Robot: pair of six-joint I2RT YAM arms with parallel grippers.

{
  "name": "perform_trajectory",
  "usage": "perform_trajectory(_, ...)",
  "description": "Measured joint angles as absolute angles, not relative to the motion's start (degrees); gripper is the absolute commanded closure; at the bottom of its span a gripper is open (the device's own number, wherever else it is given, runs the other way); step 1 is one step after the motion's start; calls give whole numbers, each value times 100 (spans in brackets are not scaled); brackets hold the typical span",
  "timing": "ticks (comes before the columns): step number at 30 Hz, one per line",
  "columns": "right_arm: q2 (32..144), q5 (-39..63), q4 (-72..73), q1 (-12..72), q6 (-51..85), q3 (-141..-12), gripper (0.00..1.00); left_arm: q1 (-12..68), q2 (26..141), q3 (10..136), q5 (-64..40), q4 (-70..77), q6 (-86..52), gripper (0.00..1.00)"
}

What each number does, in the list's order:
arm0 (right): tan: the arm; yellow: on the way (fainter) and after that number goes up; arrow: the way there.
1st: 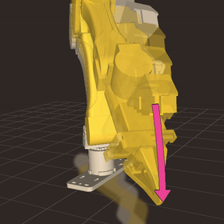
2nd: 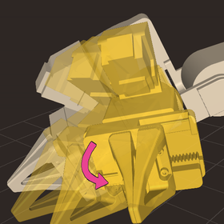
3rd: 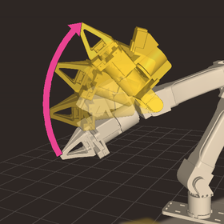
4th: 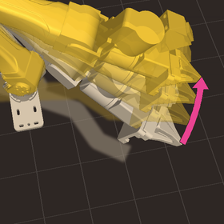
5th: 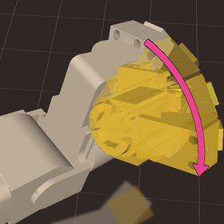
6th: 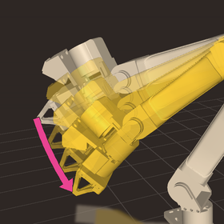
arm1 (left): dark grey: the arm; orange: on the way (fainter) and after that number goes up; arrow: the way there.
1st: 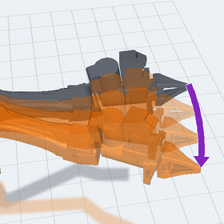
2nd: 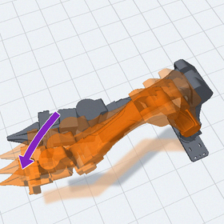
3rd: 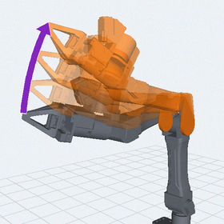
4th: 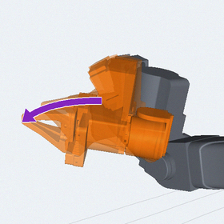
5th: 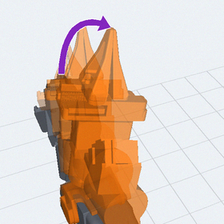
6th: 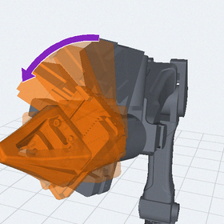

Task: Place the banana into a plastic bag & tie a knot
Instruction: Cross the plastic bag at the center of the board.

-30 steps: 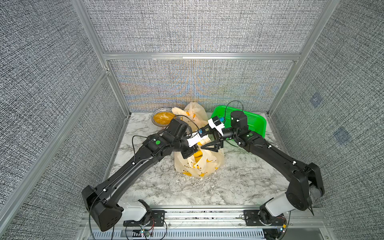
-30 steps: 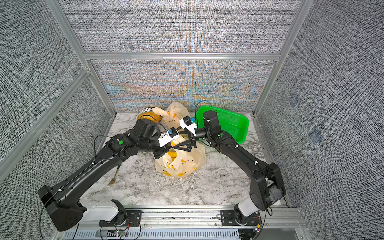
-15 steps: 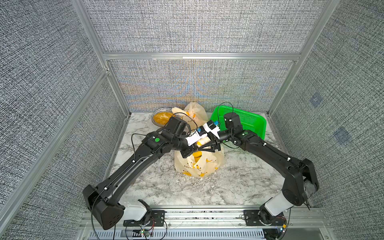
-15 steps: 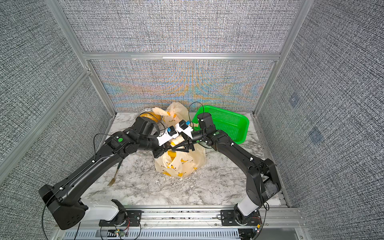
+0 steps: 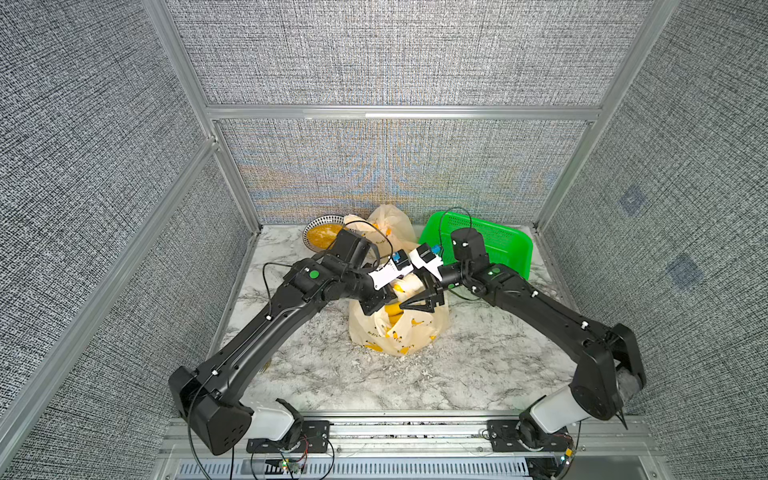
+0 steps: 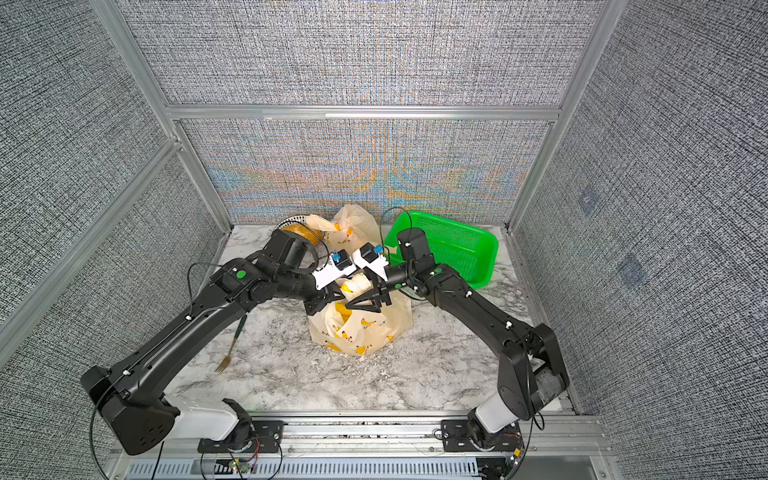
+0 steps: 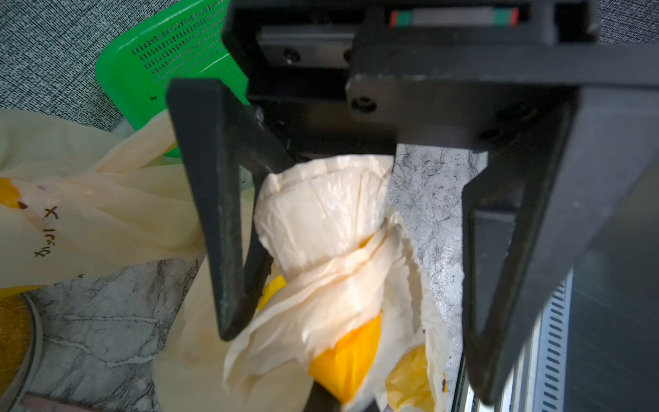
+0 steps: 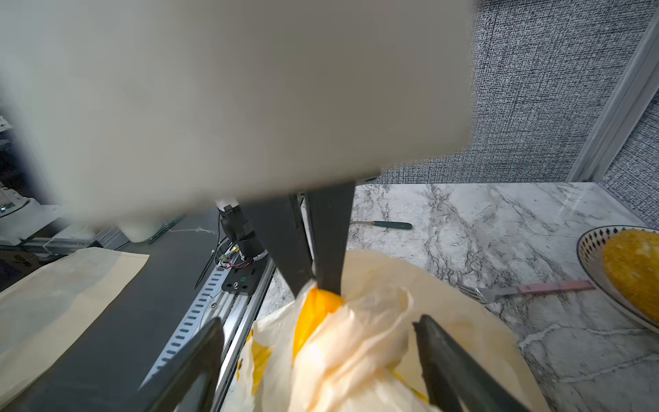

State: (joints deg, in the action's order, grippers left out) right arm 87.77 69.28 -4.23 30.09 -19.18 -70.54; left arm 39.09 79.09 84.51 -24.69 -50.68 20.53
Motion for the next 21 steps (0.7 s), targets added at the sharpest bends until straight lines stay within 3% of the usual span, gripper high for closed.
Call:
perform_trajectory(5,8536,6873,89,2923,-1697,-6783,5,3874,7992,8517,-2633,-5194,2047,100)
perform_trajectory(13,8678,7253,440,2936,-1603,-6702,27,3815,8077,8591,-2858,-5404,2029,100)
perform_trajectory(21,8952,7428,-196,3024,-2342,-6928,51,3660,8187,8746,-3234,-5588,1992,100)
